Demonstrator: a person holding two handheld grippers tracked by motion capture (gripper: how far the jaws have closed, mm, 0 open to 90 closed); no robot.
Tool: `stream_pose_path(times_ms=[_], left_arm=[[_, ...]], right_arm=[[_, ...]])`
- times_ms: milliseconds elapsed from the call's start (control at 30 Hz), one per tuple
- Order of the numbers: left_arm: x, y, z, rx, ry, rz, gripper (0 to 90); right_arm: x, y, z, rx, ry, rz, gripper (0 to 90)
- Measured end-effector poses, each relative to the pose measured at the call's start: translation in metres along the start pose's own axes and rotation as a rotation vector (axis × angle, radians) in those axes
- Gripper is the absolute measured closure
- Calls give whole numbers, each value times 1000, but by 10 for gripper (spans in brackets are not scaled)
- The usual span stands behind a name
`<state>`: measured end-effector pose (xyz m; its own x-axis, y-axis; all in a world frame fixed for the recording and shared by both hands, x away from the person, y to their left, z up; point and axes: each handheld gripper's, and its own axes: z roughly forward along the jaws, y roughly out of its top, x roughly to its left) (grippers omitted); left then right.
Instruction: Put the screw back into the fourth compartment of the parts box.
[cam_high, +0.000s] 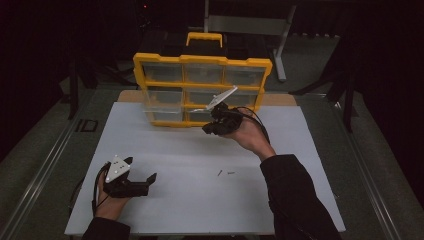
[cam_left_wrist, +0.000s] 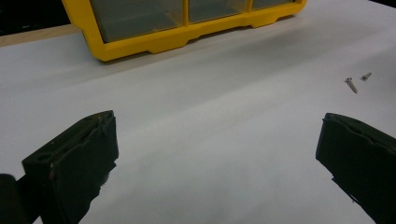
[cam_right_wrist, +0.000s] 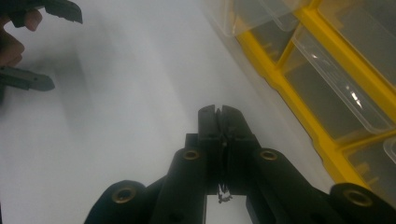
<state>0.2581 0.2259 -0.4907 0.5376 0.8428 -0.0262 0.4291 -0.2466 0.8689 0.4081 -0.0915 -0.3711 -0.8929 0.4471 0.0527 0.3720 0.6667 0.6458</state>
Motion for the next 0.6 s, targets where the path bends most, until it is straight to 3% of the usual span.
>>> stream_pose_path(times_ms=[600], left_arm=[[1,0,0,0,-3,-3,0]], right_arm=[[3,31,1,-10,-25,-9,878]])
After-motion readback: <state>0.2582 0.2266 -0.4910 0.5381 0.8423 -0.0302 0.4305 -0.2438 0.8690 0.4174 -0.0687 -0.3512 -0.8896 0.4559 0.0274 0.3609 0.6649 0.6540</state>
